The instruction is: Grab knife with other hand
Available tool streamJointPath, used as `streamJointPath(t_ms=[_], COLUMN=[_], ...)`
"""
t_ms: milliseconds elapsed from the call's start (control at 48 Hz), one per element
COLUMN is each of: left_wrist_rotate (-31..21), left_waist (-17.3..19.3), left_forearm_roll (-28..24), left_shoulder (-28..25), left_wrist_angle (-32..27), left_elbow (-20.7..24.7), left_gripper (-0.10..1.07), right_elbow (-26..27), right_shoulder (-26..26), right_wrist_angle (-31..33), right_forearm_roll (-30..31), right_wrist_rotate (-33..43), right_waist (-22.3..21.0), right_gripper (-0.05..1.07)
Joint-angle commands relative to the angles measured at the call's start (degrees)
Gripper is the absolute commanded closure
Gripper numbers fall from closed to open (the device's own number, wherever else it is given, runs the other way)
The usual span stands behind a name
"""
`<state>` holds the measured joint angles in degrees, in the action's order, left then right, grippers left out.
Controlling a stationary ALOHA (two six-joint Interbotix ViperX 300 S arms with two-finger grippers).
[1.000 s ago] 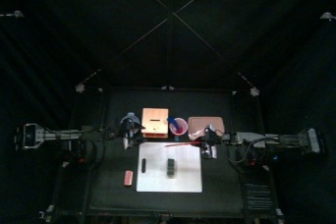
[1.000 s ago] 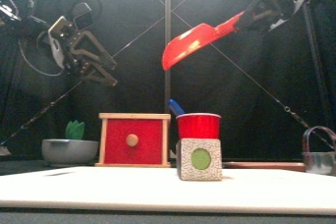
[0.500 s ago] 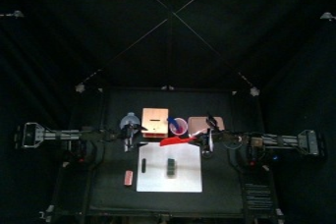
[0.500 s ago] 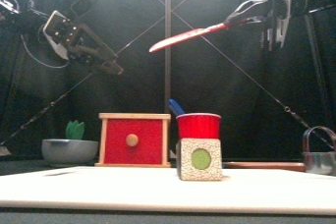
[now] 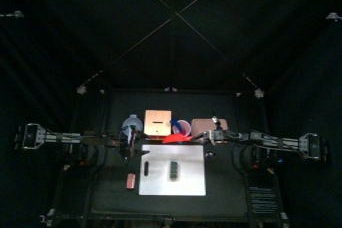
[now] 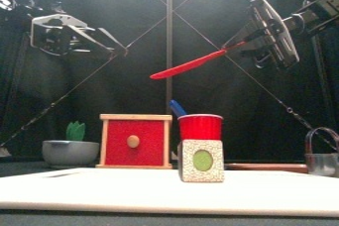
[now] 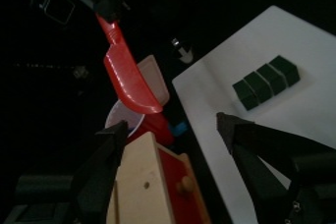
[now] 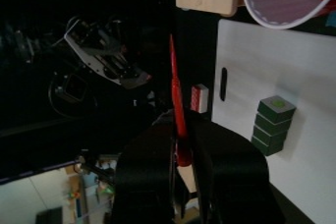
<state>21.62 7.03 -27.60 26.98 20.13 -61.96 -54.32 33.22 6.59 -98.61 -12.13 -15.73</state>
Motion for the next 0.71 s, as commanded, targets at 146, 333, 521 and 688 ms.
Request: streamJointPath(t_ms=[146, 333, 521, 688], left_wrist_rotate=[11.95, 22.59, 36.47, 49.13], left_waist=[0.35, 1.76, 2.11, 1.58], left_forearm_roll=[3.78, 8.35, 15.64, 22.15], left_shoulder=[-3.25, -5.19, -9.4, -13.1], left_wrist_angle=[1.58, 5.1, 11.95, 15.82], left_elbow=[2.37, 4.04, 3.78, 3.69], left_gripper=[-0.05, -0.05, -0.05, -0.05], right_elbow=[4.13, 4.92, 5.36, 5.62], right_shoulder=[-1.23, -2.64, -2.81, -2.81], right_wrist_angle=[-0.44, -0.44, -0.44, -0.35], right_forearm_roll=[-0.26, -0.26, -0.18, -0.18], right_wrist_rotate=[-0.35, -0.53, -0.62, -0.53], right_waist=[-0.26, 0.0, -0.26, -0.18], right_gripper=[0.58, 0.58, 0.58, 0.58])
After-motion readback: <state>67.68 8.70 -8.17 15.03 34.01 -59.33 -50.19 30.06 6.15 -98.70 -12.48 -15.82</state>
